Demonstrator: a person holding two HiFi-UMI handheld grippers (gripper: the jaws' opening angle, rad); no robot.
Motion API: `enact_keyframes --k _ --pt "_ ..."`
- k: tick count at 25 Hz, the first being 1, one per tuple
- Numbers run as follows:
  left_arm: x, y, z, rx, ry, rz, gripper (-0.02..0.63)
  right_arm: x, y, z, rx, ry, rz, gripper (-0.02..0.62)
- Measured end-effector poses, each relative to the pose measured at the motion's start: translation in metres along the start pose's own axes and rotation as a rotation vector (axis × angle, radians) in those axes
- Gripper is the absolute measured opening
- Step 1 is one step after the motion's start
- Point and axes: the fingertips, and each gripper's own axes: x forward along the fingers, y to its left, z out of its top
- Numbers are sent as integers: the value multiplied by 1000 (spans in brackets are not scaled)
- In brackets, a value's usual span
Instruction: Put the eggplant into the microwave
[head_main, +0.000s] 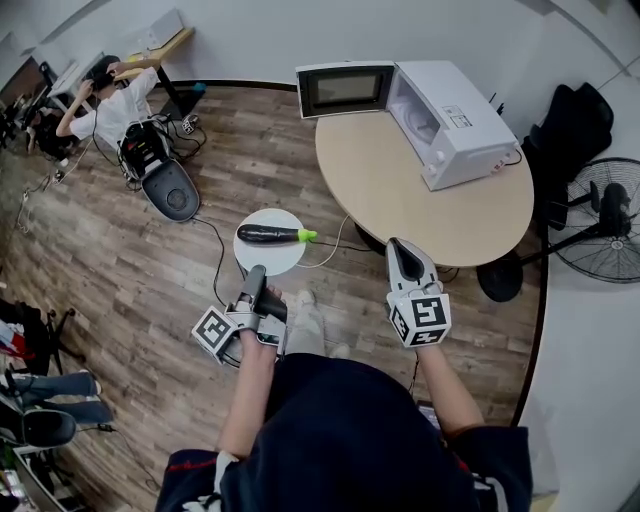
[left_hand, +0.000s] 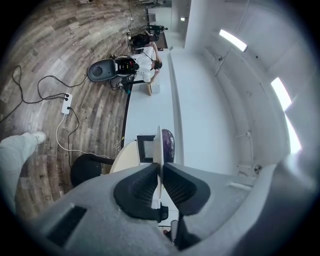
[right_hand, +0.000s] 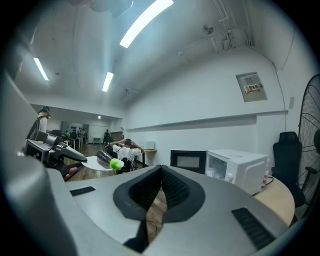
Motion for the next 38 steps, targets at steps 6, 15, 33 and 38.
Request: enact_keyframes --k 6,15,33,38 --pt "28 6 1 -8 16 9 37 25 -9 -1 -22 11 4 11" --pt "99 3 27 -20 40 11 37 96 -30 4 -2 23 -6 11" --pt "251 -26 121 -12 127 -10 37 249 -50 49 7 23 -73 11" --pt "281 -22 133 -17 175 -12 37 274 -51 48 6 33 -107 11"
